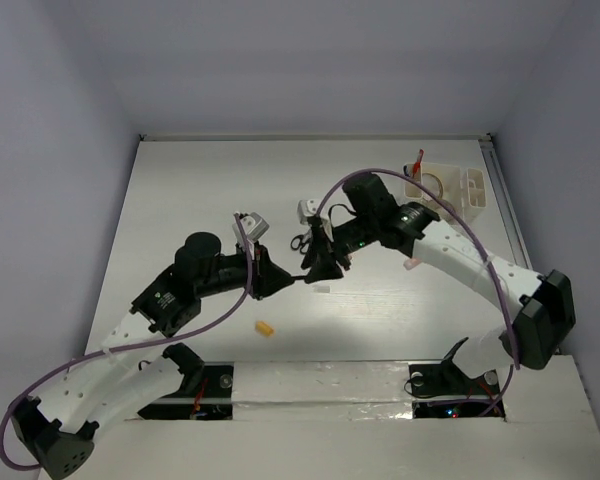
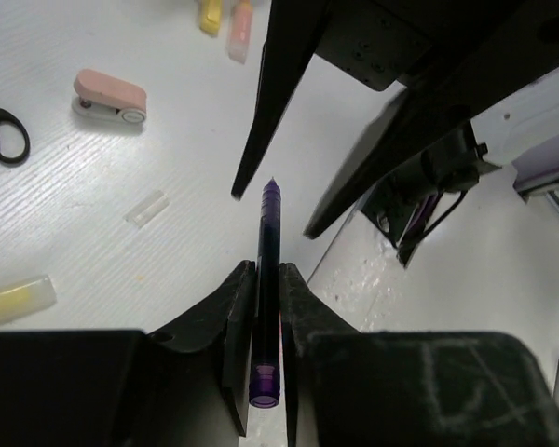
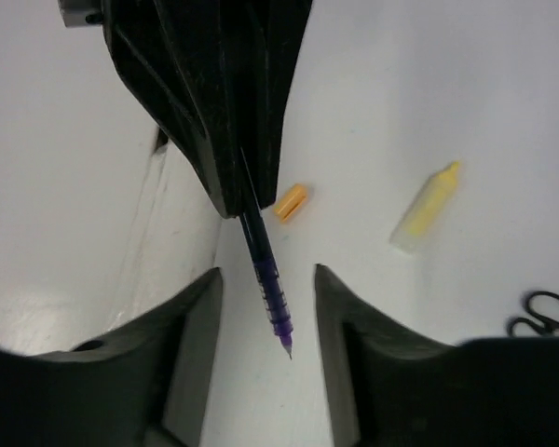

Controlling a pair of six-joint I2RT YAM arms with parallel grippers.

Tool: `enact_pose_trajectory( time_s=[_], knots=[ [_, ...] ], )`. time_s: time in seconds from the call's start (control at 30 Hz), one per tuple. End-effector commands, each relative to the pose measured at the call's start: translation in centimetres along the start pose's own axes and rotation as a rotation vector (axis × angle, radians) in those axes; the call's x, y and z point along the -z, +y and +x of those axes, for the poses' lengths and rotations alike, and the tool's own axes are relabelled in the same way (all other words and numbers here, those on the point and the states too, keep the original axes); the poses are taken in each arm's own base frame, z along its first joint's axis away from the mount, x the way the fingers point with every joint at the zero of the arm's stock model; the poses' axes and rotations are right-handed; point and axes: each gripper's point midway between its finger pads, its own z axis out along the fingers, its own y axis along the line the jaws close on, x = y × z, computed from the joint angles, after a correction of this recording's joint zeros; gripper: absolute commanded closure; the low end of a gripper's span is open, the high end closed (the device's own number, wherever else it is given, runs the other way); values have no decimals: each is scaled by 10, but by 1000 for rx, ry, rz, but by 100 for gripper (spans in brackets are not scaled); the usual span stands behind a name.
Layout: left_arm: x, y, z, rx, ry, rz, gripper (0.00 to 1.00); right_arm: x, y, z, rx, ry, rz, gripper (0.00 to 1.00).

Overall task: Sort the stationery into containers
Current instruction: Pick up the pen from the center of the board.

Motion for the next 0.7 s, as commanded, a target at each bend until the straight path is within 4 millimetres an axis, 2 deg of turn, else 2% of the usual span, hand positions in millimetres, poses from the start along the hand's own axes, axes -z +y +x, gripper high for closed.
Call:
enact_pose_trajectory(
  time_s=[0.0, 0.07, 0.1, 0.17, 0.2, 0.23, 0.27, 0.3, 0.33, 0.37, 0.4, 0.43, 0.47, 0.5, 0.53, 0.57, 0.6, 0.67],
  knots=[
    [-2, 4, -20, 40, -126, -31, 100, 31, -23, -49, 106, -192, 188, 47],
    [-3, 7, -33, 83, -205, -50, 100, 44, -30, -56, 50, -268, 246, 36],
    [-5, 13, -32, 104, -229, -70, 100, 52, -32, -65, 90, -345, 288, 33],
    [-2, 17, -47, 142, -325, -91, 100, 65, -42, -74, -11, -457, 391, 25],
    [-3, 22, -45, 162, -348, -101, 100, 75, -46, -87, -1, -538, 443, 23],
    [1, 18, -57, 161, -420, -77, 100, 77, -46, -80, -89, -585, 465, 23],
    [9, 19, -66, 197, -495, -80, 100, 86, -57, -80, -133, -633, 549, 21],
    [8, 28, -59, 220, -518, -95, 100, 94, -60, -85, -158, -694, 584, 21],
    [16, 20, -74, 210, -607, -49, 100, 96, -59, -74, -276, -750, 595, 20],
    [25, 18, -79, 219, -669, -28, 100, 102, -63, -71, -313, -798, 630, 19],
    [23, 23, -73, 228, -683, -26, 100, 108, -59, -78, -315, -864, 625, 19],
    [30, 16, -82, 215, -741, 12, 100, 110, -55, -78, -407, -926, 592, 18],
    [33, 14, -85, 210, -765, 29, 100, 108, -56, -65, -464, -950, 592, 17],
    [32, 15, -83, 210, -773, 36, 100, 113, -48, -74, -450, -1017, 548, 17],
    [37, 9, -89, 198, -813, 67, 100, 112, -44, -75, -511, -1058, 494, 16],
    [36, 8, -89, 192, -815, 84, 100, 104, -45, -66, -546, -1050, 463, 16],
    [36, 7, -87, 194, -817, 96, 100, 104, -36, -77, -516, -1084, 404, 16],
    [32, 3, -89, 183, -814, 122, 100, 93, -28, -82, -520, -1076, 334, 16]
  ],
)
